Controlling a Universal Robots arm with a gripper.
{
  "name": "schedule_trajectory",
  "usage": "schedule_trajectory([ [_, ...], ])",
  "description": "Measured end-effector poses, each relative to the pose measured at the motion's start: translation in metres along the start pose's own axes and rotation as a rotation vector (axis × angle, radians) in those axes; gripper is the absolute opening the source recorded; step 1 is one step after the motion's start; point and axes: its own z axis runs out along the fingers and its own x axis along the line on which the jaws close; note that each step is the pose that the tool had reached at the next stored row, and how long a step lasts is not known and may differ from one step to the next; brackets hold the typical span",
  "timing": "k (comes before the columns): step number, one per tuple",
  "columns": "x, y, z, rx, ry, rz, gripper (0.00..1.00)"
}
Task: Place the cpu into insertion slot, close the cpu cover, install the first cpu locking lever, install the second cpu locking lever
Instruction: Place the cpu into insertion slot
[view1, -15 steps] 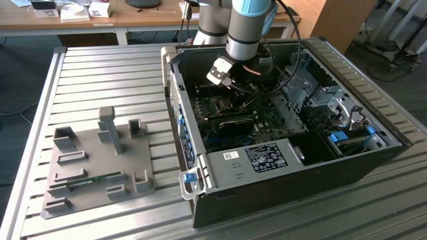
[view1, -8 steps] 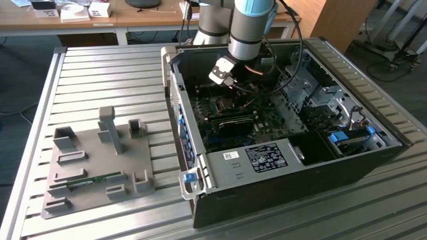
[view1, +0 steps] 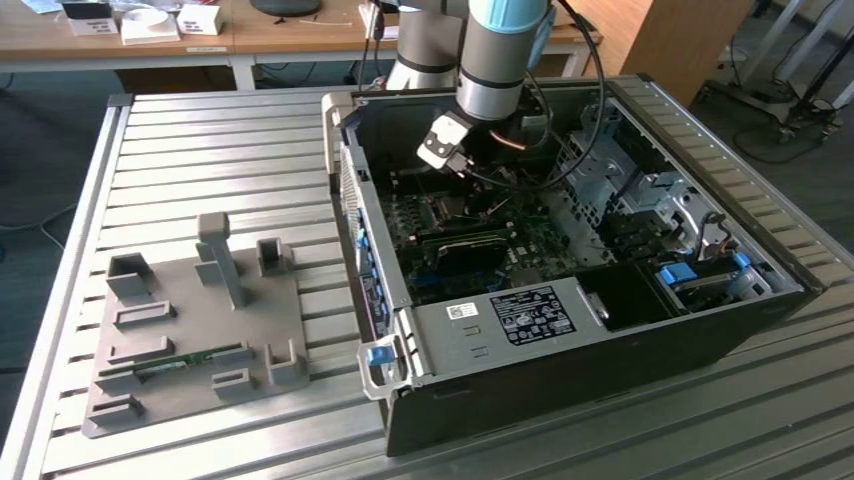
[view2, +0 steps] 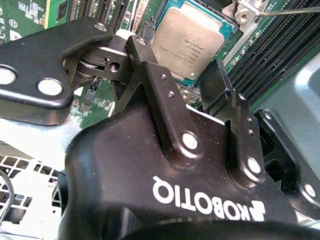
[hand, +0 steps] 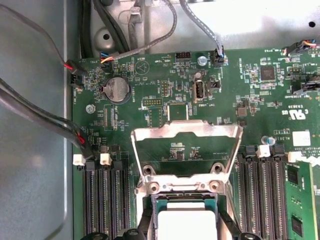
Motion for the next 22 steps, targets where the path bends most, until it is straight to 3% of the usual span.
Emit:
schedule_trajectory([
  [15, -0.0003, -0.0033, -0.0001, -0.0004, 0.0000, 0.000, 0.62],
  [18, -0.0002, -0.0033, 0.0000, -0.0004, 0.0001, 0.000, 0.55],
  [22, -0.0003, -0.0034, -0.0001, -0.0004, 0.0000, 0.000, 0.55],
])
